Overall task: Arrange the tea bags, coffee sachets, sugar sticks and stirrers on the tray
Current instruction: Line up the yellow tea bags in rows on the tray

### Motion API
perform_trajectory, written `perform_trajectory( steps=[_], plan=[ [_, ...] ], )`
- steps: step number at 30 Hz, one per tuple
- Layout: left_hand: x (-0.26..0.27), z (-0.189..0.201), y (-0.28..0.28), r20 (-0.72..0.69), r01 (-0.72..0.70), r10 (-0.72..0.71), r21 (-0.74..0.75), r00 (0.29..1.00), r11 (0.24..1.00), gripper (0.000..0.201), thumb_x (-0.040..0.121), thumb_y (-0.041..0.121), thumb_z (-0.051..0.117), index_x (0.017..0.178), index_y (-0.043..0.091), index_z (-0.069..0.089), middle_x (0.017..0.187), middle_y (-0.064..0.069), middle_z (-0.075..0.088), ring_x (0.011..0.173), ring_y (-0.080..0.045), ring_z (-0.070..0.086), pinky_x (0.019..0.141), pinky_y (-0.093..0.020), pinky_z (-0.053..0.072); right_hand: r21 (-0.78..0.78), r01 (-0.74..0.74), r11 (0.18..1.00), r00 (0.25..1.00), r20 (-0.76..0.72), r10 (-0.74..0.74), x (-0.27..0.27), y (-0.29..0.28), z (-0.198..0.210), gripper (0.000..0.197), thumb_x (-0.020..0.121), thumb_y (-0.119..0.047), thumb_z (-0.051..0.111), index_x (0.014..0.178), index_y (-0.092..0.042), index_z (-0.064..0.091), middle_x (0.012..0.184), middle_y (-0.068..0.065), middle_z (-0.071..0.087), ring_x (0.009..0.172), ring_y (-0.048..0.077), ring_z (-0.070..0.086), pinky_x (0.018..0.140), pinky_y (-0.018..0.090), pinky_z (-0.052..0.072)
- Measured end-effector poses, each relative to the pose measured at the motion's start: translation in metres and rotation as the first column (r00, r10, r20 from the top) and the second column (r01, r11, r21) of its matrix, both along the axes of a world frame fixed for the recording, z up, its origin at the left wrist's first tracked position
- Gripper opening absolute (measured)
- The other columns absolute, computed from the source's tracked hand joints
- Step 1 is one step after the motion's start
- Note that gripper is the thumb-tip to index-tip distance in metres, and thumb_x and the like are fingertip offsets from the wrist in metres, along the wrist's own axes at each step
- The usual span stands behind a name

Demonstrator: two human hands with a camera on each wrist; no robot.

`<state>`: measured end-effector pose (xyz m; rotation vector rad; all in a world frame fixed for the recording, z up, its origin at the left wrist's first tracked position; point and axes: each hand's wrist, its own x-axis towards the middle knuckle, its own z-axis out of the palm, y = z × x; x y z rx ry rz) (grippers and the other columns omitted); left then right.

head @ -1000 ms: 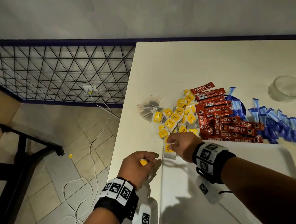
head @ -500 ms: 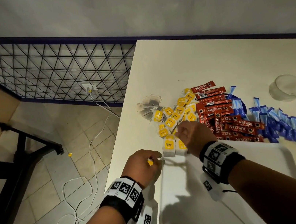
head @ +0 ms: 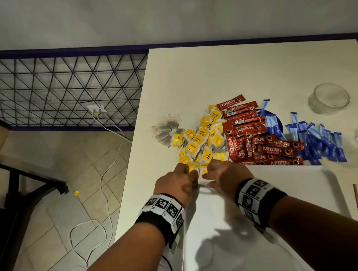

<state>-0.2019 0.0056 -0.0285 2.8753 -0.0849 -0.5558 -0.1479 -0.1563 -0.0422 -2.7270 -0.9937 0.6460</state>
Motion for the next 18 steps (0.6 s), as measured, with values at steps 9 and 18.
perform_trajectory(
  steps=[9,18],
  plan=[
    [0.000,-0.006,0.002,0.012,-0.030,0.031,-0.020,0.999,0.999,0.028,0.095,0.039,0.050,0.120,0.029,0.055,0.111,-0.001,0.046,0.095,-0.028,0.059,0.074,-0.037,0.052,0.073,-0.035,0.997,0.998,0.054,0.032,0.001,-0.004,-0.006,0.025,0.097,-0.020,0.051,0.119,-0.020,0.064,0.116,0.001,0.058,0.104,0.023,0.059,0.086,0.033,0.051],
    [-0.013,0.022,-0.009,-0.397,-0.532,0.515,-0.834,0.760,0.143,0.026,0.062,0.011,0.079,0.072,0.012,0.055,0.057,-0.003,0.059,0.043,-0.012,0.047,0.046,-0.019,0.036,0.576,0.383,0.723,0.906,-0.388,-0.170,-0.006,0.000,0.063,0.006,0.083,-0.017,0.072,0.081,-0.022,0.071,0.080,-0.014,0.061,0.069,-0.009,0.054,0.062,0.008,0.038]
  ],
)
